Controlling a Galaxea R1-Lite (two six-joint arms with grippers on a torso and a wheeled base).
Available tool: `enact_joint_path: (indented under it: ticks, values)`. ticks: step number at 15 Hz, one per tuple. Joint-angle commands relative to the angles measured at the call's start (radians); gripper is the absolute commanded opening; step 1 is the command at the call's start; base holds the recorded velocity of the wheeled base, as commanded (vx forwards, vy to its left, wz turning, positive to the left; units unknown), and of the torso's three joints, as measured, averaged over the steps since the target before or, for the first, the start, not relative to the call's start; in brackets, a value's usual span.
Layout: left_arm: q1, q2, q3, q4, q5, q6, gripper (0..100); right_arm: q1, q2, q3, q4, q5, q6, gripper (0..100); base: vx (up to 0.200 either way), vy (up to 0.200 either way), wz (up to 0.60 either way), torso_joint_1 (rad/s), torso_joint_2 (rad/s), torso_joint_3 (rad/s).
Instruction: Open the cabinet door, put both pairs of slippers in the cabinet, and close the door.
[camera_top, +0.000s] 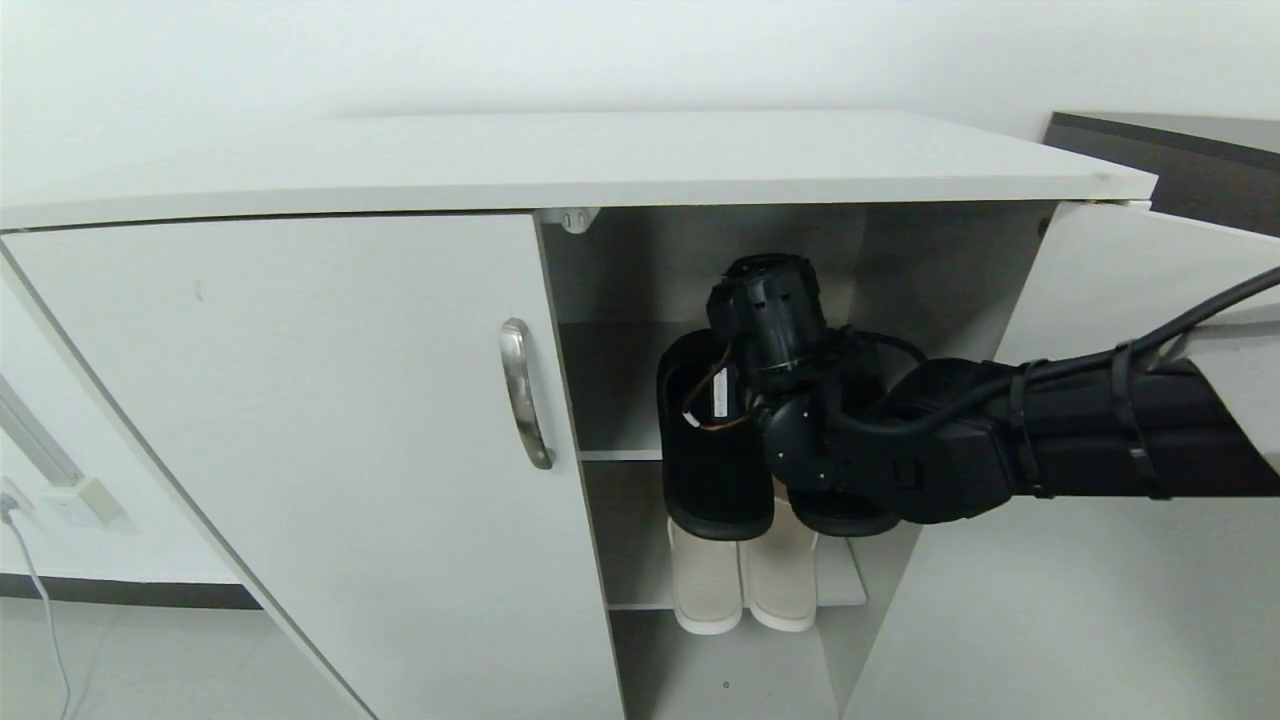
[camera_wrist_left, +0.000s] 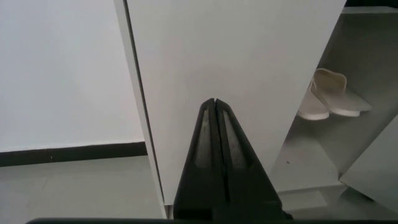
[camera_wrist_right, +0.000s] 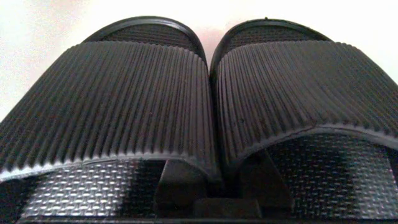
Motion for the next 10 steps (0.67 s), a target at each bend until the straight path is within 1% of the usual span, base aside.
enact_joint_path:
  ticks: [1,3,5,10]
  values:
    - [-0.001,0.0,0.0,0.0,0.002,0.0,0,-0.023,0.057,-0.089,0.023,0.011,-0.013,0,0.0,0.0,0.0,0.0,0.0,0.0]
    - [-0.001,0.0,0.0,0.0,0.004,-0.005,0,-0.035,0.086,-0.166,0.067,0.023,-0.016,0,0.0,0.0,0.0,0.0,0.0,0.0]
    - [0.0,0.0,0.0,0.0,0.004,-0.005,0,-0.042,0.111,-0.217,0.076,0.025,-0.018,0,0.0,0.0,0.0,0.0,0.0,0.0]
    - [0.0,0.0,0.0,0.0,0.004,-0.005,0,-0.062,0.152,-0.301,0.084,0.033,-0.047,0,0.0,0.0,0.0,0.0,0.0,0.0]
